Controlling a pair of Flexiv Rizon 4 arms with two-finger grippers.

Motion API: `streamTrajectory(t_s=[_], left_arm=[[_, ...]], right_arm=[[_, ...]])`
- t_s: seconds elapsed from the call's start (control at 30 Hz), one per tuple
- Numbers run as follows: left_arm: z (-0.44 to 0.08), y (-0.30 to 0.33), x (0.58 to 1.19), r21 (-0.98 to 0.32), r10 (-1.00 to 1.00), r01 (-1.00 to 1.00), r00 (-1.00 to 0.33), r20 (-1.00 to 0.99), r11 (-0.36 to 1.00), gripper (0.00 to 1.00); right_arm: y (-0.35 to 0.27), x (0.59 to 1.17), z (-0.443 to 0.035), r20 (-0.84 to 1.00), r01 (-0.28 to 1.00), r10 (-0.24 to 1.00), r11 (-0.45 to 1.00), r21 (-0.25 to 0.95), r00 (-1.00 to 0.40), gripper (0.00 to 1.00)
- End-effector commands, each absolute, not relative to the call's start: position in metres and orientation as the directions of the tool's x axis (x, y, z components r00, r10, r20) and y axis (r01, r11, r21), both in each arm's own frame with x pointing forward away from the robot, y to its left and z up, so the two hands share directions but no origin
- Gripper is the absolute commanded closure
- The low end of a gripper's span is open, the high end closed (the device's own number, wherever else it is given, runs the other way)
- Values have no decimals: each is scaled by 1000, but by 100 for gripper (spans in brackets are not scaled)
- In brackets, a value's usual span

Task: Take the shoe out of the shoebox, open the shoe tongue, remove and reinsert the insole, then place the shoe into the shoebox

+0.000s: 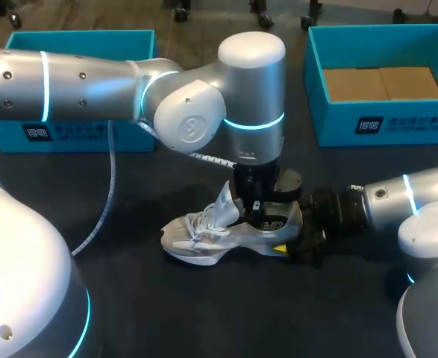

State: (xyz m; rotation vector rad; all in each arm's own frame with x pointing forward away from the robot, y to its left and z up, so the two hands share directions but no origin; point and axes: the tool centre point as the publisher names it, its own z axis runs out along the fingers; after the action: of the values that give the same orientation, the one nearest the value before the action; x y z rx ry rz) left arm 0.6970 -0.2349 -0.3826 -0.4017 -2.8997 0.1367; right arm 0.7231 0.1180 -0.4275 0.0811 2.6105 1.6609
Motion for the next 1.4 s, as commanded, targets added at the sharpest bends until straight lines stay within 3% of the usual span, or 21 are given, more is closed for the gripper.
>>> streamTrajectory(t_s=[0.03, 0.13, 0.23, 0.47, 0.67, 0.97, 1.33, 1.4], left_arm=[[-384, -234, 691, -130, 287, 265, -939, 188, 955, 88], [-386, -236, 689, -129, 297, 276, -936, 191, 953, 86], [-388, -239, 688, -122, 300, 280, -934, 193, 952, 71], [-397, -242, 689, -102, 293, 280, -943, 158, 955, 57], [-403, -241, 693, -102, 277, 267, -955, 102, 958, 58], [-411, -241, 702, -108, 263, 260, -964, 21, 960, 48], [-434, -246, 710, -86, 268, 272, -962, -55, 958, 54], [-437, -247, 712, -84, 262, 267, -963, -61, 960, 62]], right_arm=[[121, 725, -431, -12, 20, 71, 426, 905, -997, 100], [121, 725, -431, -12, 20, 71, 426, 905, -997, 100], [121, 725, -431, -12, 20, 71, 426, 905, -997, 100], [121, 725, -431, -12, 20, 71, 426, 905, -997, 100], [121, 725, -431, -12, 20, 71, 426, 905, -997, 100], [121, 725, -431, -12, 20, 71, 426, 905, -997, 100], [121, 725, -431, -12, 20, 71, 426, 905, -997, 100], [121, 725, -431, -12, 20, 71, 426, 905, -997, 100]])
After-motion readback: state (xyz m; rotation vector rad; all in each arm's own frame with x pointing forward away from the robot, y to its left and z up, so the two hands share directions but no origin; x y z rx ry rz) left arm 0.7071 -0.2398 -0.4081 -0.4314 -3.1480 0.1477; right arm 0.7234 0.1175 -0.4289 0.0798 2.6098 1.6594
